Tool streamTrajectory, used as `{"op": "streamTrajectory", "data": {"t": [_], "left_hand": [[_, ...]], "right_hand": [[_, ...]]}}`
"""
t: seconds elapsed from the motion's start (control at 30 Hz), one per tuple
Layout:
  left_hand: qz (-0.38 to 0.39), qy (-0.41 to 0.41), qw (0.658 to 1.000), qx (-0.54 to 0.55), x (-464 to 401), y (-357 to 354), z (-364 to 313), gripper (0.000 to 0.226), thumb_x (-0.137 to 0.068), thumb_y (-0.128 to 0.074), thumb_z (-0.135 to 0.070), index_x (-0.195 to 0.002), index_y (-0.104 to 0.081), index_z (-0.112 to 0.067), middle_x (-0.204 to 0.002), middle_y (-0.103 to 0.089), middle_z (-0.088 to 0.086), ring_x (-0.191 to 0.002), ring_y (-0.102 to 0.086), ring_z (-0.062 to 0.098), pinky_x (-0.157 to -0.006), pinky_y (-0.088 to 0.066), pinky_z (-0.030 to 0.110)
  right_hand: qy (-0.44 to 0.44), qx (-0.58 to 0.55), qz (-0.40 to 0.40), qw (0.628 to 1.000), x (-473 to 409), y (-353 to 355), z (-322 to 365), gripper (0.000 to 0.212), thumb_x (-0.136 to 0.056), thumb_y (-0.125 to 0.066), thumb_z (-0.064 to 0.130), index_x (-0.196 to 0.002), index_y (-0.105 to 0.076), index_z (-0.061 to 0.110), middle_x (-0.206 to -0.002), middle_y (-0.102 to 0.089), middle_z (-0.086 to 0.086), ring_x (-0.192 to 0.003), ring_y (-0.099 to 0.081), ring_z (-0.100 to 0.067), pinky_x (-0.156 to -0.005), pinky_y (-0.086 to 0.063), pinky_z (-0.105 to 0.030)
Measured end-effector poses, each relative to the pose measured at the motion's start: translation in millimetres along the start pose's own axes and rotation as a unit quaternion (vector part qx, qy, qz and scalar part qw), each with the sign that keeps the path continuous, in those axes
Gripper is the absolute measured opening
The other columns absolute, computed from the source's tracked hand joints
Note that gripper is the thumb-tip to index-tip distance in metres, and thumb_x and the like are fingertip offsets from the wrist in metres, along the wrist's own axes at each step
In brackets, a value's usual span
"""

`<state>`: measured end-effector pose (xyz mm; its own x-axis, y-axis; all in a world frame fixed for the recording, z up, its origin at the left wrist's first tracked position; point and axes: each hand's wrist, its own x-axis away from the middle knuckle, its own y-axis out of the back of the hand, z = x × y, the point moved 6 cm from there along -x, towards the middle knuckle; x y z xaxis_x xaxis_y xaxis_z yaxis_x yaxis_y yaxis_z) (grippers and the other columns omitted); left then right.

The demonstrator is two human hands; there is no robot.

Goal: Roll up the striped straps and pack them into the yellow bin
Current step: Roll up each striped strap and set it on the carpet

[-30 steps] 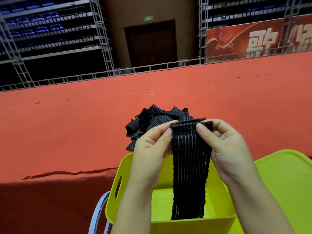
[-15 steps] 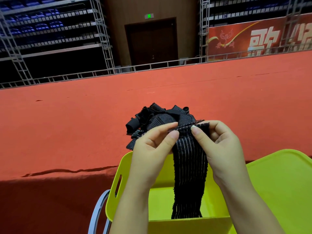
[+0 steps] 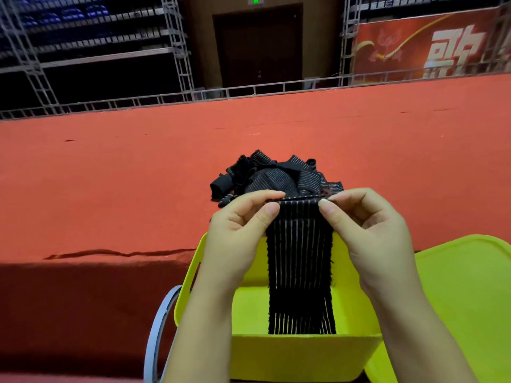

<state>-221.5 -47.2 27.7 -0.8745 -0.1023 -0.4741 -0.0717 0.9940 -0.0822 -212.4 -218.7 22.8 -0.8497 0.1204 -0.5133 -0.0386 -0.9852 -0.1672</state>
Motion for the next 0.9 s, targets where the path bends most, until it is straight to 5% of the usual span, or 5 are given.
{"op": "streamTrajectory", "data": {"t": [0.33, 0.47, 0.63, 0.77, 0.9], "left_hand": [[0.005, -0.015, 0.999, -0.028, -5.6, 12.1, -1.6, 0.021, -0.076, -0.066, -0.014, -0.085, -0.078, -0.029, -0.083, -0.075, -0.002, -0.08, -0.067, 0.01, -0.073, -0.053, 0.024], [0.006, -0.04, 0.999, -0.035, -15.2, 15.4, -14.1, 0.019, -0.076, -0.07, -0.01, -0.083, -0.078, -0.026, -0.08, -0.074, -0.001, -0.077, -0.066, 0.011, -0.071, -0.054, 0.024], [0.008, -0.041, 0.999, -0.021, -34.1, 16.9, -21.3, 0.024, -0.082, -0.067, 0.004, -0.084, -0.073, -0.02, -0.077, -0.072, -0.005, -0.075, -0.065, 0.007, -0.07, -0.052, 0.021], [0.021, -0.015, 1.0, 0.007, -51.7, 14.5, -25.5, 0.024, -0.079, -0.069, -0.001, -0.095, -0.069, -0.019, -0.084, -0.074, -0.004, -0.08, -0.068, 0.012, -0.069, -0.055, 0.025], [-0.022, -0.058, 0.998, -0.003, -67.6, 12.3, -49.1, 0.023, -0.087, -0.06, 0.007, -0.086, -0.066, -0.016, -0.074, -0.073, -0.005, -0.072, -0.068, 0.012, -0.066, -0.057, 0.028]], "right_hand": [[0.052, 0.072, 0.049, 0.995, -4.6, -4.1, 13.8, 0.02, -0.081, -0.07, -0.002, -0.075, -0.064, 0.016, -0.086, -0.071, 0.003, -0.079, -0.067, -0.005, -0.075, -0.051, -0.017], [0.066, 0.079, 0.058, 0.993, -18.0, -10.8, 24.0, 0.022, -0.081, -0.07, -0.002, -0.076, -0.06, 0.018, -0.08, -0.069, 0.0, -0.073, -0.063, -0.004, -0.07, -0.05, -0.018], [0.056, 0.066, 0.128, 0.988, -43.3, -26.5, 31.5, 0.035, -0.084, -0.065, -0.004, -0.1, -0.064, 0.027, -0.082, -0.069, 0.007, -0.079, -0.064, -0.001, -0.073, -0.05, -0.014], [0.09, 0.071, 0.107, 0.988, -68.1, -33.0, 46.5, 0.025, -0.083, -0.066, -0.005, -0.081, -0.07, 0.02, -0.071, -0.07, 0.014, -0.073, -0.064, 0.001, -0.071, -0.049, -0.013], [0.118, 0.063, 0.131, 0.982, -85.4, -39.0, 59.3, 0.024, -0.086, -0.065, 0.003, -0.091, -0.067, 0.027, -0.083, -0.069, 0.012, -0.079, -0.065, -0.006, -0.077, -0.054, -0.024]]}}
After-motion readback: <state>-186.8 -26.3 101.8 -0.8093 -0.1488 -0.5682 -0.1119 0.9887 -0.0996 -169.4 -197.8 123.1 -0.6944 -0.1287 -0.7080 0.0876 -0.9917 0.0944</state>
